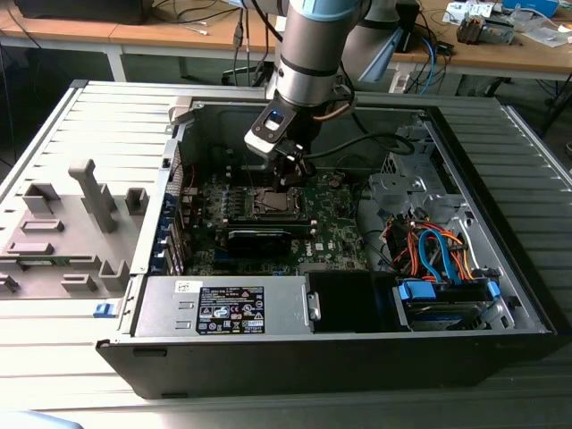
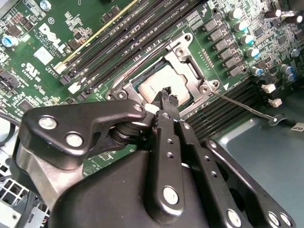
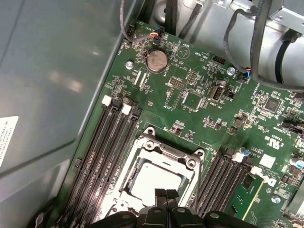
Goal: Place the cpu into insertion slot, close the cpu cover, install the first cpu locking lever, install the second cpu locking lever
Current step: 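Install the first cpu locking lever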
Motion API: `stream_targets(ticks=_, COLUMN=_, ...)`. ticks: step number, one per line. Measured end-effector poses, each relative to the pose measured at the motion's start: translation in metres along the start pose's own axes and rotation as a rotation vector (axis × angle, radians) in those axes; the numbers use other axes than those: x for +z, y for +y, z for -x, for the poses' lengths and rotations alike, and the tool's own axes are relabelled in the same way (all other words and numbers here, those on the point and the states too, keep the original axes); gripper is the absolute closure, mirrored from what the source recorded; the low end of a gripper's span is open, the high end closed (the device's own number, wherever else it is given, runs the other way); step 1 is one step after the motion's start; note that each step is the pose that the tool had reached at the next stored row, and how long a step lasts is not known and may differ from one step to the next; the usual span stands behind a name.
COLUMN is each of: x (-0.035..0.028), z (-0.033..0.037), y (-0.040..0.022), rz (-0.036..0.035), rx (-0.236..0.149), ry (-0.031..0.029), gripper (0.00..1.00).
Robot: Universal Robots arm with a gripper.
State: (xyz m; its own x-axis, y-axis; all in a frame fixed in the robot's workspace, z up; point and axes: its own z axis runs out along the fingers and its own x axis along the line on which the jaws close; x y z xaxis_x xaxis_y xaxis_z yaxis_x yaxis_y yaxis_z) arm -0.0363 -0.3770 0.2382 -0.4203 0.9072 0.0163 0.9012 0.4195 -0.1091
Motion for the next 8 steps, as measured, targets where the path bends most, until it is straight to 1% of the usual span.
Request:
stream_targets(ticks=2, x=0.0000, z=0.0000, y=0.0000, rz=-0.0002, rx=-0.013, ry=-0.0014, gripper=0.89)
stream_targets(ticks=4, x=0.0000, z=0.0000, y=0.0000, rz=-0.0012, rx=-0.071, ry=-0.0078, gripper=0.89)
stream_targets(ticks=5, x=0.0000, z=0.0000, y=0.0000, rz=-0.0018, rx=-0.110, ry=-0.0120, gripper=0.89)
stream_targets(ticks=8, x=0.0000, z=0.0000, y=0.0000, rz=-0.0021, rx=-0.129, ry=-0.0141, gripper=0.89)
